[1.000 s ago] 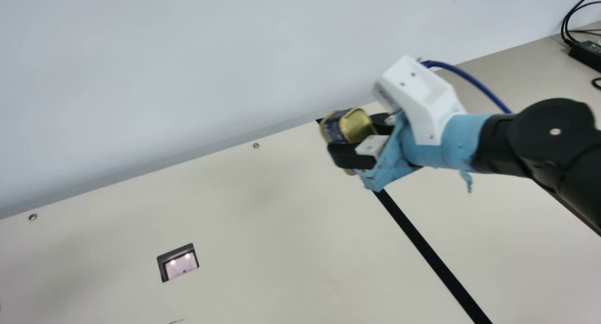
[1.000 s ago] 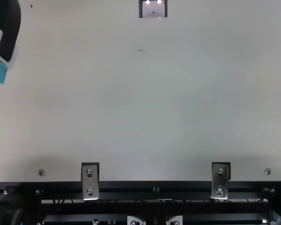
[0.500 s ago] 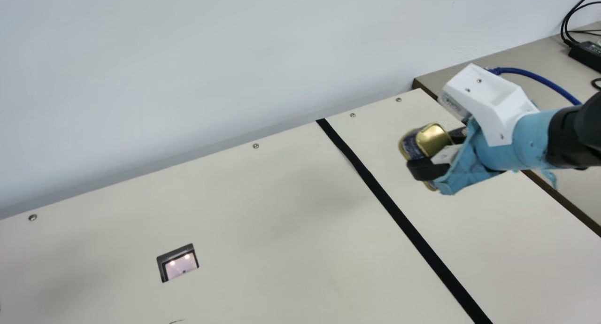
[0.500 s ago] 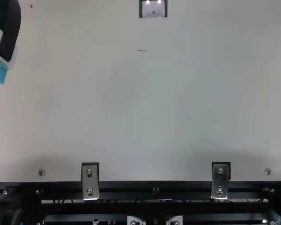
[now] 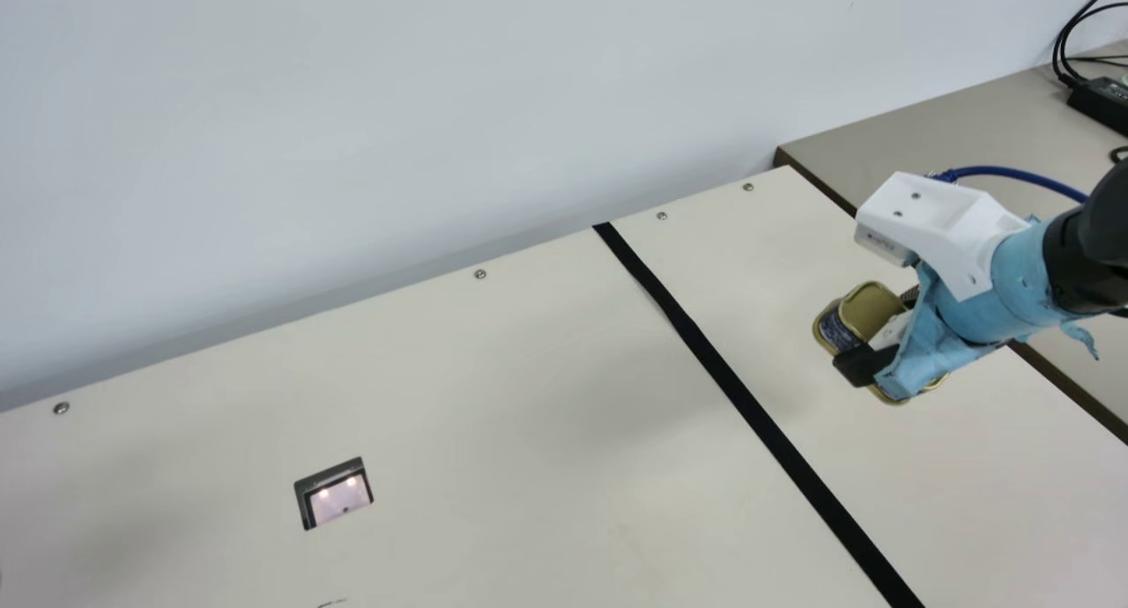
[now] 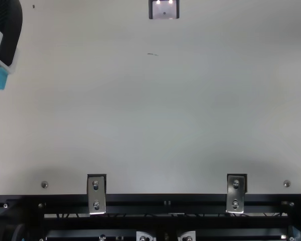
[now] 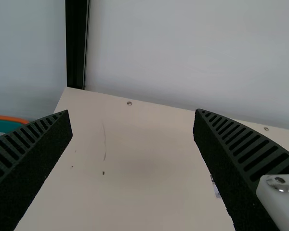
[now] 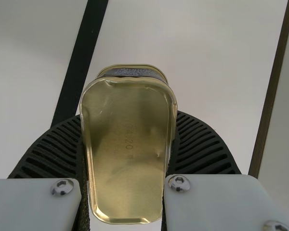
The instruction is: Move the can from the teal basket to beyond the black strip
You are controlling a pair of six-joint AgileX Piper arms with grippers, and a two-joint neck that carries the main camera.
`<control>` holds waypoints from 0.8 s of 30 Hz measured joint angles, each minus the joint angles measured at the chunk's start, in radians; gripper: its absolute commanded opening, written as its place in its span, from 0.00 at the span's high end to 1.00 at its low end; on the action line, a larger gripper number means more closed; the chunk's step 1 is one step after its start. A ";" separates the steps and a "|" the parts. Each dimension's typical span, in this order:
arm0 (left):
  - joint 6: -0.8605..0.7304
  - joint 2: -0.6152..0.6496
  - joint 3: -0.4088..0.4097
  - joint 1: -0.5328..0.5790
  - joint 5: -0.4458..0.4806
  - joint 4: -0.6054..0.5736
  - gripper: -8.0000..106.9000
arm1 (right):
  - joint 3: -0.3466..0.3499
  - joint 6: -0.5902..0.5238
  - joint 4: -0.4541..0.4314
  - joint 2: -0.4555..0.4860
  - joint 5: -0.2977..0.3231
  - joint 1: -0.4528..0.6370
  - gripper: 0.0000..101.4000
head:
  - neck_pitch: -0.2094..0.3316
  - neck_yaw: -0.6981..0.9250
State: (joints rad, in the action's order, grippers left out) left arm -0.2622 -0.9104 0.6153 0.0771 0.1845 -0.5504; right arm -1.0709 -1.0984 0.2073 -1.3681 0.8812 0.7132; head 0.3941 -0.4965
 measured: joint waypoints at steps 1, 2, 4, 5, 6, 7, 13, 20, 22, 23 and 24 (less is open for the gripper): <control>0.000 0.000 0.000 0.000 0.000 0.000 0.15 | 0.001 0.001 -0.006 -0.005 -0.002 0.001 1.00 | 0.000 0.000; 0.000 0.000 0.000 0.000 0.000 0.000 0.15 | 0.001 0.002 -0.014 -0.013 -0.004 0.001 1.00 | 0.000 0.000; 0.000 0.000 0.000 0.000 0.000 0.000 0.15 | 0.004 0.003 -0.022 -0.026 -0.012 0.001 1.00 | 0.000 0.000; 0.000 0.000 0.000 0.000 0.000 0.000 0.15 | 0.006 0.005 -0.027 -0.033 -0.016 0.001 1.00 | 0.000 0.000; 0.000 0.000 0.000 0.000 0.000 0.000 0.15 | 0.008 0.005 -0.028 -0.040 -0.020 0.001 1.00 | 0.000 0.000; 0.000 0.000 0.000 0.000 0.000 0.000 0.15 | 0.011 0.005 -0.032 -0.046 -0.025 0.000 1.00 | 0.000 0.000; 0.000 0.000 0.000 0.000 0.000 0.000 0.15 | 0.020 0.010 -0.046 -0.085 -0.051 -0.008 1.00 | 0.000 0.000; 0.000 0.000 0.000 0.000 0.000 0.000 0.15 | 0.021 0.033 -0.055 -0.134 -0.095 -0.035 1.00 | 0.000 0.000; 0.000 0.000 0.000 0.000 0.000 0.000 0.15 | 0.017 0.046 -0.055 -0.150 -0.108 -0.045 1.00 | 0.000 0.000; 0.000 0.000 0.000 0.000 0.000 0.000 0.15 | 0.016 0.050 -0.056 -0.156 -0.114 -0.049 1.00 | 0.000 0.000; 0.000 0.000 0.000 0.000 0.000 0.000 0.15 | 0.013 0.057 -0.057 -0.163 -0.121 -0.054 1.00 | 0.000 0.000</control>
State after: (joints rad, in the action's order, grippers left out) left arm -0.2622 -0.9104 0.6153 0.0771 0.1845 -0.5504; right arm -1.0580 -1.0411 0.1499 -1.5308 0.7606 0.6591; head 0.3941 -0.4965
